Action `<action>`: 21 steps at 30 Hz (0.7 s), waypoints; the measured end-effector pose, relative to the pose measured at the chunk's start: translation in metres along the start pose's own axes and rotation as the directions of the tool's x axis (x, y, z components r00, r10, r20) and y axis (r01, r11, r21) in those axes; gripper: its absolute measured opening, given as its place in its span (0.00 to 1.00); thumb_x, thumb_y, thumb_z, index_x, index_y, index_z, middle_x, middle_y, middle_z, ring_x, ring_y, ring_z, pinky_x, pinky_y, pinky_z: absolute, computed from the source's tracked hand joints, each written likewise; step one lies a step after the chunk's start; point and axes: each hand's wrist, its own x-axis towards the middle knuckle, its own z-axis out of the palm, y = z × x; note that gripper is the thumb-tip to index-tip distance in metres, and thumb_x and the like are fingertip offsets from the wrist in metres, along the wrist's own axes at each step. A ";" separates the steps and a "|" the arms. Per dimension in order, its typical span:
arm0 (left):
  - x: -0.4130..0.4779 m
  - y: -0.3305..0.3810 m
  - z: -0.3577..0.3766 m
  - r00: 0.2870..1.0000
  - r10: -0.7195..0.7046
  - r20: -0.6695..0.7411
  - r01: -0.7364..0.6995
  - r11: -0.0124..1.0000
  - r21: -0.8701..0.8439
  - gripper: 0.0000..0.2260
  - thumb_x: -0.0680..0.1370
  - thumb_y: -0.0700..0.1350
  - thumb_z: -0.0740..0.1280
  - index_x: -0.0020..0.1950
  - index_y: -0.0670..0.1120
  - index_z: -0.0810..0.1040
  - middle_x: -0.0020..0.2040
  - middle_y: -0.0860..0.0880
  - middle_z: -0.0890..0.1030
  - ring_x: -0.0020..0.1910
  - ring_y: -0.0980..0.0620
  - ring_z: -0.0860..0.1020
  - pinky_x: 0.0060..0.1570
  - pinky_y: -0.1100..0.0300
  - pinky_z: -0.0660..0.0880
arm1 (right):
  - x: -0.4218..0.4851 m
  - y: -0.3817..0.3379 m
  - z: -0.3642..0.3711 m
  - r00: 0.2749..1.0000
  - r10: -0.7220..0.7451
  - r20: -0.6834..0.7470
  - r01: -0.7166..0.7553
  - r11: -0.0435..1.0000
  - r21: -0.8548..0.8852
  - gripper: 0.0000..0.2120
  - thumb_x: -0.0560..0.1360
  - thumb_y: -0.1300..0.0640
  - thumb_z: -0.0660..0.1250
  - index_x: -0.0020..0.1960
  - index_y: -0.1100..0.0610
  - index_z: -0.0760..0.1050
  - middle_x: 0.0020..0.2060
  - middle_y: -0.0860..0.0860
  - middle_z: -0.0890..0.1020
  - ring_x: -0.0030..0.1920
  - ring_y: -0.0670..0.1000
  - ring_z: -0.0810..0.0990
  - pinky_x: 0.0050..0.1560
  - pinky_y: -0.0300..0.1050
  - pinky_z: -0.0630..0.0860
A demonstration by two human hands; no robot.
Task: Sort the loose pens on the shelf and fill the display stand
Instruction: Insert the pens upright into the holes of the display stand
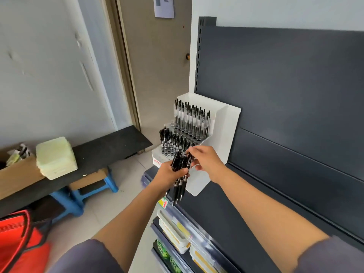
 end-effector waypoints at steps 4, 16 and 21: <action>0.017 0.000 -0.023 0.999 0.001 -0.054 0.000 1.000 0.019 0.05 0.75 0.37 0.68 0.44 0.47 0.77 0.35 0.52 0.83 0.32 0.63 0.80 0.31 0.74 0.71 | 0.023 -0.011 0.011 0.996 -0.088 0.023 0.088 0.996 -0.027 0.08 0.77 0.59 0.66 0.40 0.55 0.79 0.30 0.52 0.78 0.28 0.48 0.77 0.32 0.40 0.78; 0.106 -0.009 -0.100 0.992 0.067 -0.107 -0.072 0.996 -0.045 0.02 0.75 0.43 0.69 0.43 0.48 0.77 0.35 0.53 0.84 0.38 0.63 0.81 0.41 0.68 0.71 | 0.098 -0.034 0.064 0.828 -0.503 -0.246 0.218 0.694 -0.686 0.08 0.78 0.53 0.64 0.51 0.54 0.79 0.35 0.44 0.80 0.32 0.43 0.75 0.34 0.38 0.73; 0.132 -0.017 -0.123 0.992 0.083 0.094 -0.075 0.994 -0.083 0.01 0.76 0.38 0.67 0.44 0.42 0.78 0.36 0.48 0.83 0.34 0.54 0.80 0.36 0.69 0.75 | 0.104 -0.021 0.082 0.803 -0.444 -0.397 0.069 0.732 -0.678 0.09 0.78 0.53 0.64 0.54 0.53 0.80 0.43 0.48 0.84 0.40 0.46 0.79 0.41 0.38 0.72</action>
